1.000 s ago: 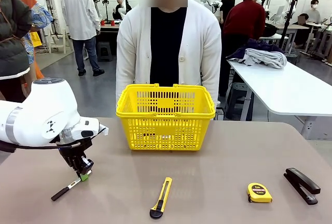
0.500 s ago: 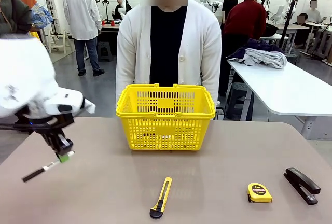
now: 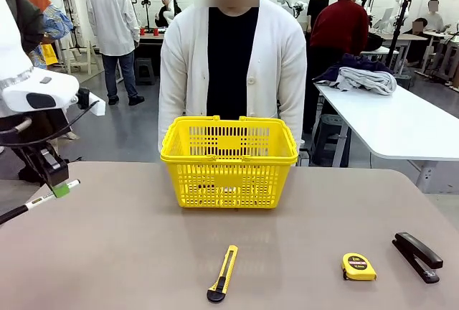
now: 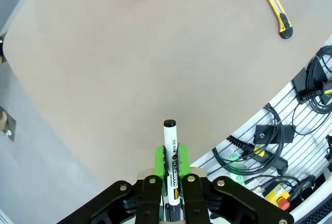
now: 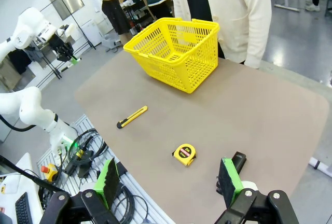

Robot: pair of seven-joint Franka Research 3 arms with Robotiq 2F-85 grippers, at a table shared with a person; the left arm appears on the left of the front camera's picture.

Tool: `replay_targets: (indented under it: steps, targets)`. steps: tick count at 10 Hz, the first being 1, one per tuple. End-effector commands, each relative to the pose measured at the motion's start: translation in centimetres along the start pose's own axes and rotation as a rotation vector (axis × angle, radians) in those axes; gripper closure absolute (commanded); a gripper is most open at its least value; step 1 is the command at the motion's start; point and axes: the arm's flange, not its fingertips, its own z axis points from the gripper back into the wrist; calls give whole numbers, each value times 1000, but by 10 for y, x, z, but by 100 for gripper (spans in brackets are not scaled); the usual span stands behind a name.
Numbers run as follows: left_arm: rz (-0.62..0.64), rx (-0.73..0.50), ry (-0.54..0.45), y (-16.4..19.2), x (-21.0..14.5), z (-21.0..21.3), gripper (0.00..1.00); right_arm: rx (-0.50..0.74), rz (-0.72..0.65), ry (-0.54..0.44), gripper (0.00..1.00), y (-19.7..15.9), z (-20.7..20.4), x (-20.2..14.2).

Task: Place the items the person wants into the basket.
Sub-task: Pick up the item the person points to and place it in the Market Basket.

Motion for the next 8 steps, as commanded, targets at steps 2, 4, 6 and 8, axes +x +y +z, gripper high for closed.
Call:
replay_targets:
  steps: [2,4,6,8]
  targets:
    - [-7,-22,16,3,4,0,95,14,14,-25,0,-1,-1,2]
    - [1,-2,0,1,1,2,95,14,14,-25,0,-1,-1,2]
    - [1,-2,0,1,1,2,95,14,14,-25,0,-1,-1,2]
    - [1,-2,0,1,1,2,95,14,14,-25,0,-1,-1,2]
